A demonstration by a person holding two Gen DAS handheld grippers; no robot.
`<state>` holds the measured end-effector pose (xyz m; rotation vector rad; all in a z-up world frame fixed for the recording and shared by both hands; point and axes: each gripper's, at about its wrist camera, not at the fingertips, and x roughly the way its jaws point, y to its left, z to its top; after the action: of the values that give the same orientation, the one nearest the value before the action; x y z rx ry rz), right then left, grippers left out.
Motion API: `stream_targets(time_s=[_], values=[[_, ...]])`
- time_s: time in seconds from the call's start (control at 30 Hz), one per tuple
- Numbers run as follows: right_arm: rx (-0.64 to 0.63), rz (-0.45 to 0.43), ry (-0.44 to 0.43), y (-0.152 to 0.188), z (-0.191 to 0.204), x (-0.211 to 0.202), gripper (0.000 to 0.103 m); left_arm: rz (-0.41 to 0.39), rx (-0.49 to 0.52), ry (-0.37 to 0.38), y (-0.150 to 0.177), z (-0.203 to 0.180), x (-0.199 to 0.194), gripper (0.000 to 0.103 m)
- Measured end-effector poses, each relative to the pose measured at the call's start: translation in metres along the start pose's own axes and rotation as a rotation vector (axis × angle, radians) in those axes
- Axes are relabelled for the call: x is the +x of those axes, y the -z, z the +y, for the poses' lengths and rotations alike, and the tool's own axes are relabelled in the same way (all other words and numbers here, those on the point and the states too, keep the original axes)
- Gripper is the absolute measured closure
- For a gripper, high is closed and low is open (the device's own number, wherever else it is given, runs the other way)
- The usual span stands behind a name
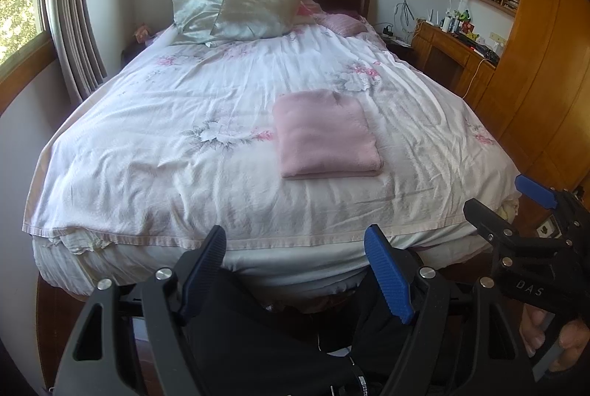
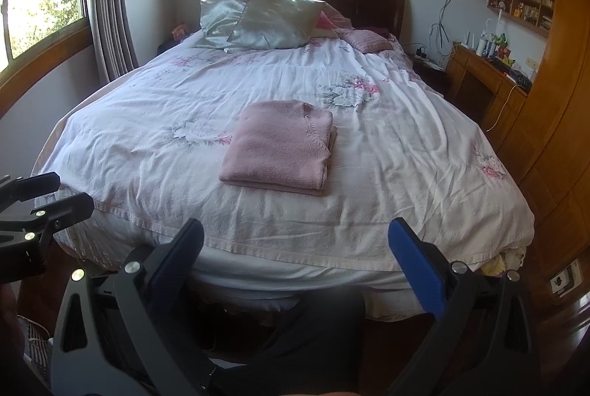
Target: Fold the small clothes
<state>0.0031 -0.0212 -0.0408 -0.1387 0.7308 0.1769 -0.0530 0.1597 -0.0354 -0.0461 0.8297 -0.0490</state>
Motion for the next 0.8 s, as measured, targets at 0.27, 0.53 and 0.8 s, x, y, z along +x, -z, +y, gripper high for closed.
stream_targets(time_s=[0.27,0.53,0.8], values=[[-0.001,0.003,-0.007,-0.001,0.000,0.005,0.003,0.007,0.001,-0.005,0.000,0.005,0.006,0.025],[0.004,0.007,-0.007,-0.001,-0.001,0.010,0.003,0.009,0.002,-0.006,0.000,0.005,0.007,0.025],[0.003,0.011,-0.011,0.000,-0.002,0.013,0.003,0.012,0.002,-0.006,0.000,0.006,0.008,0.025]])
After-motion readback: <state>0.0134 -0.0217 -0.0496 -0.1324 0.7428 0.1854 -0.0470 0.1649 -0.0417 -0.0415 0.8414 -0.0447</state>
